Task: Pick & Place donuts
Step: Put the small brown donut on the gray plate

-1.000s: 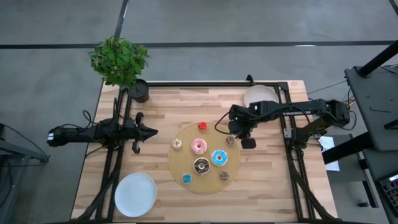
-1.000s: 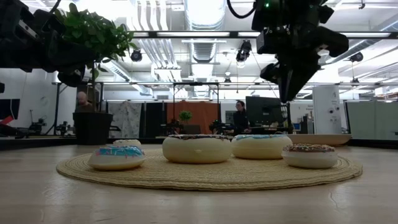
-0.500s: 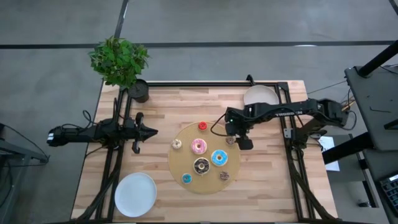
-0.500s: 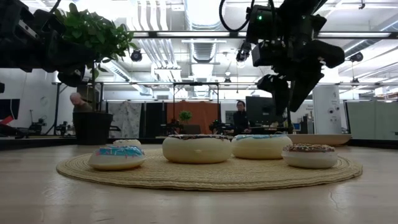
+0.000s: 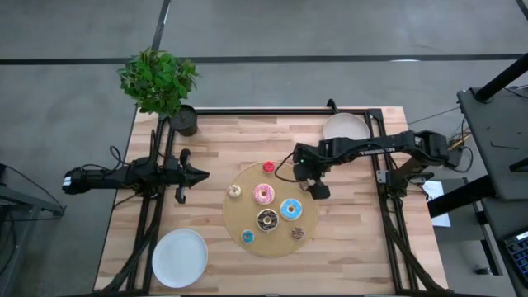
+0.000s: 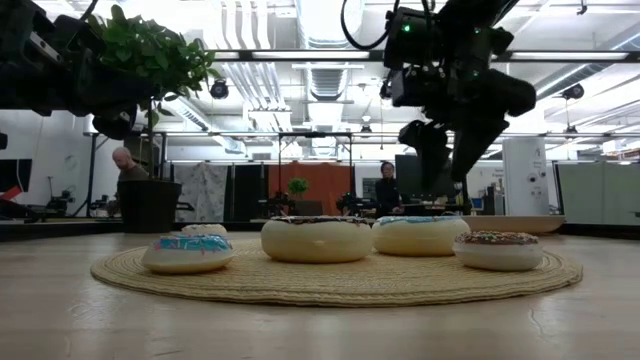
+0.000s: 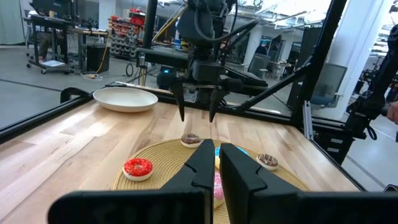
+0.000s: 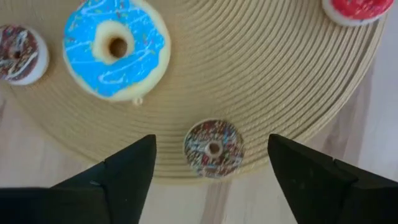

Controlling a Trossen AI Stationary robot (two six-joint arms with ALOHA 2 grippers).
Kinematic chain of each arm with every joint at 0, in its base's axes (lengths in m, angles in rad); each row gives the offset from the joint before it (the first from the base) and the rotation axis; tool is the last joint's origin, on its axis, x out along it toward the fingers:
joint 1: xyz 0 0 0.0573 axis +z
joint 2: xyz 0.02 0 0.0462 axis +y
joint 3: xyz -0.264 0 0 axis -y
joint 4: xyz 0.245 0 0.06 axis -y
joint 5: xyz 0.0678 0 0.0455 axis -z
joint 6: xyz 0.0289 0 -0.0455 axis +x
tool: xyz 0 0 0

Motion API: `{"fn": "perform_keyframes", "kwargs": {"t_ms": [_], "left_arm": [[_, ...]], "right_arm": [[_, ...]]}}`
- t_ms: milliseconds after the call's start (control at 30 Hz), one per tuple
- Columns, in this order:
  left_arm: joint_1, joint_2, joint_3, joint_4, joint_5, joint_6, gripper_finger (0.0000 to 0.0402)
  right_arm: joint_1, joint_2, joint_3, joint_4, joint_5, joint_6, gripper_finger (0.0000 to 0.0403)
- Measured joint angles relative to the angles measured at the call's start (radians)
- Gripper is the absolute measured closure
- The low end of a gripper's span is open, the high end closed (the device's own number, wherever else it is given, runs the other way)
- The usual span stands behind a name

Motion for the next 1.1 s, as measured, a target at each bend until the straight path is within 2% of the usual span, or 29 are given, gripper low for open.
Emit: {"fn": "perform_keyframes", "kwargs": {"t_ms": [633, 900, 1100], "left_arm": [[0.0, 0.0, 0.001, -0.003, 0.002, 0.0, 0.0401], [0.0, 0.0, 0.001, -0.003, 0.001, 0.0, 0.0401], [0.0, 0.0, 0.001, -0.004, 0.001, 0.0, 0.0401]], "right_arm": [[0.013, 0.053, -0.032, 0.046, 0.002, -0.054, 0.0058], [0.013, 0.065, -0.051, 0.048, 0.055, -0.065, 0.0057], [0.013, 0.066, -0.057, 0.049, 0.056, -0.073, 0.006]]}}
